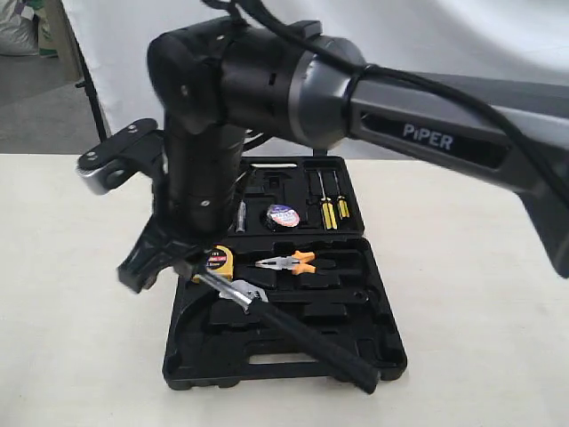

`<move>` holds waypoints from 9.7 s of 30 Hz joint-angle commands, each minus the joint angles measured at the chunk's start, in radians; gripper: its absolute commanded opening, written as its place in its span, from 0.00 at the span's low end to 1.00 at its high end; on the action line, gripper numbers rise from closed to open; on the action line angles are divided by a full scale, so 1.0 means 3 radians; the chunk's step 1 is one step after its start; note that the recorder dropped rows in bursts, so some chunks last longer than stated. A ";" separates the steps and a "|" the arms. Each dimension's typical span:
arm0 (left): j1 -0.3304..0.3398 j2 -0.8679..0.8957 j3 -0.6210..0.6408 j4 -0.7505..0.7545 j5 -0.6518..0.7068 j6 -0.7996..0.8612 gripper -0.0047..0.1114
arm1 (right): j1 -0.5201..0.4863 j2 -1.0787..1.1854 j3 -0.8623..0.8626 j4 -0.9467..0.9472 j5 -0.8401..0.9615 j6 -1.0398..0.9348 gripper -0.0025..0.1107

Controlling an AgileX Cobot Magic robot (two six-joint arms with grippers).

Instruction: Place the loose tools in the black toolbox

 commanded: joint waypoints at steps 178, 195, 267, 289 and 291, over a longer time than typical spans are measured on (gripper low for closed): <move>0.0006 -0.0011 0.0005 -0.0025 -0.0002 0.0000 0.05 | -0.1579 -0.0509 0.2239 0.0915 -0.3003 -0.1239 0.02; 0.0006 -0.0011 0.0005 -0.0025 -0.0002 0.0000 0.05 | -0.2061 -0.0502 0.2793 0.0875 -0.3192 -0.1407 0.02; 0.0006 -0.0011 0.0005 -0.0025 -0.0002 0.0000 0.05 | -0.0842 -0.5071 0.6332 0.1311 -0.5050 -0.0889 0.02; 0.0006 -0.0011 0.0005 -0.0025 -0.0002 0.0000 0.05 | -0.0891 -0.5684 0.6332 0.0526 -0.4713 0.0322 0.02; 0.0006 -0.0011 0.0005 -0.0025 -0.0002 0.0000 0.05 | -0.1056 -0.5911 0.6332 0.0526 -0.4604 0.0391 0.02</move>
